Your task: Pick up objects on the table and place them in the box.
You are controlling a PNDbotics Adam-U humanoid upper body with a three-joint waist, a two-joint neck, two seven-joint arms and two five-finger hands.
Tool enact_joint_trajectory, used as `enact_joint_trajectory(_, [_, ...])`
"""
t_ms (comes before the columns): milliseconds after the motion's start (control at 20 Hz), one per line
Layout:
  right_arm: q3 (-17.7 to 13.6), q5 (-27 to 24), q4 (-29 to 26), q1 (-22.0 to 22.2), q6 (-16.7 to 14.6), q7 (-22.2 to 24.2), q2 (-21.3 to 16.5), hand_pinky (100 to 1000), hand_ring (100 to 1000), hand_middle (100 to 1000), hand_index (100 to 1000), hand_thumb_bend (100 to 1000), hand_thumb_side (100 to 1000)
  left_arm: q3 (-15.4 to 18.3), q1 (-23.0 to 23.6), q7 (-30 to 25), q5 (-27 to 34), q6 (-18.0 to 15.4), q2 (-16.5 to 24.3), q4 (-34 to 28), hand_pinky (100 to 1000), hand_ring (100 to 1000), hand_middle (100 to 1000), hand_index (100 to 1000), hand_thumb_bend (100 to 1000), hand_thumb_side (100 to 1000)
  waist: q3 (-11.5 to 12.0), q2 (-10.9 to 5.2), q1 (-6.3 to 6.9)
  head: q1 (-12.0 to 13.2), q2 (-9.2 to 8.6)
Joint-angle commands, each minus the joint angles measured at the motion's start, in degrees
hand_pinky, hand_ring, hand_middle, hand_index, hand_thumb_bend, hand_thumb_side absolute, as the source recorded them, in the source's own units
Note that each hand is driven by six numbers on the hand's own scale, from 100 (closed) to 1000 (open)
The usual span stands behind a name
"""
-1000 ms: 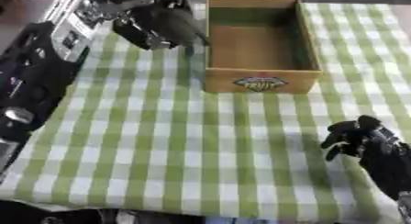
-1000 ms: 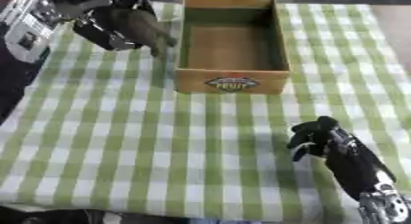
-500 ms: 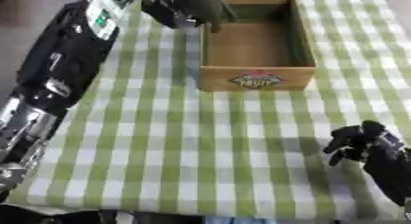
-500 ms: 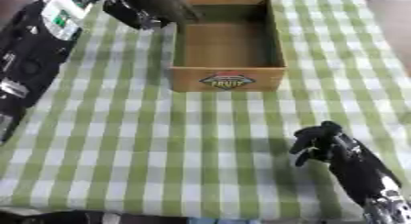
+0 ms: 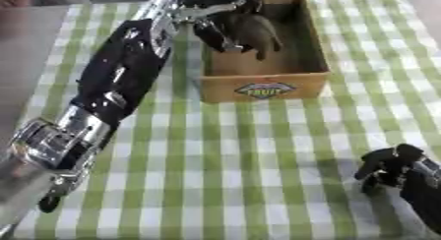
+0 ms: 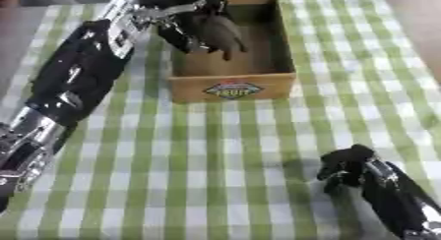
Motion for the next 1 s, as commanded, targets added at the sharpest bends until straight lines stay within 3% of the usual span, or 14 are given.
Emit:
enact_joint_trajectory(50, [0.1,0.1,-0.6,-0.8,-0.1,0.2,-0.1,485,610,545,700,100,1000,0.5,-0.7,2.0,-3.5,-0.6,0.1,0.2,164,170,283,553,264,108,-0.4,-0.88,-0.06,0.4,-0.81])
enact_joint_trajectory(250, [0.1,0.1,-0.6,-1.0,0.0,0.3,0.0,484,610,545,700,100,1000,-0.2,-0.1,4.9,-9.0,-0.9,-0.4,0.5,345,331,422,651,358,125,-0.6,-0.77,0.21,0.4,-0.99])
enact_joint_trajectory(300, [0.1,0.1,-0.6,-1.0,0.0,0.3,0.0,484,610,545,700,100,1000,-0.3,0.1,5.4,-10.3,-0.9,-0.4,0.7,438,435,490,697,379,142,-0.6,-0.79,0.26,0.4,-0.96])
enact_joint_trajectory(400, [0.1,0.1,-0.6,-1.0,0.1,0.3,0.0,484,610,545,700,100,1000,-0.8,0.5,5.6,-13.0,-0.9,-0.6,1.4,528,523,569,740,436,148,-0.5,-0.85,0.34,0.3,-0.92])
enact_joint_trajectory(650, [0.1,0.0,-0.5,-0.9,0.1,0.3,-0.1,484,610,545,700,100,1000,-2.6,1.4,0.7,-16.9,-0.9,-1.2,2.8,683,719,747,835,503,168,0.0,-1.12,0.31,0.0,-0.86])
enact_joint_trajectory(700, [0.0,0.0,-0.5,-0.9,0.1,0.3,-0.1,483,610,545,700,100,1000,-3.0,1.5,-1.0,-17.0,-0.9,-1.3,2.9,708,750,776,850,512,161,0.1,-1.19,0.27,0.0,-0.85])
enact_joint_trajectory(800, [-0.1,-0.1,-0.5,-0.7,0.1,0.2,-0.1,483,610,545,699,100,1000,-3.0,1.6,-3.9,-15.1,-0.9,-1.3,2.1,744,784,801,861,471,268,0.4,-1.39,0.08,-0.3,-0.78])
enact_joint_trajectory(1000, [-0.3,-0.1,-0.4,-0.1,0.1,0.0,-0.1,483,610,544,699,100,1000,-1.4,1.8,-5.1,-4.4,-0.9,0.0,-2.6,739,770,786,846,365,253,1.4,-1.91,-0.24,-1.0,-0.41])
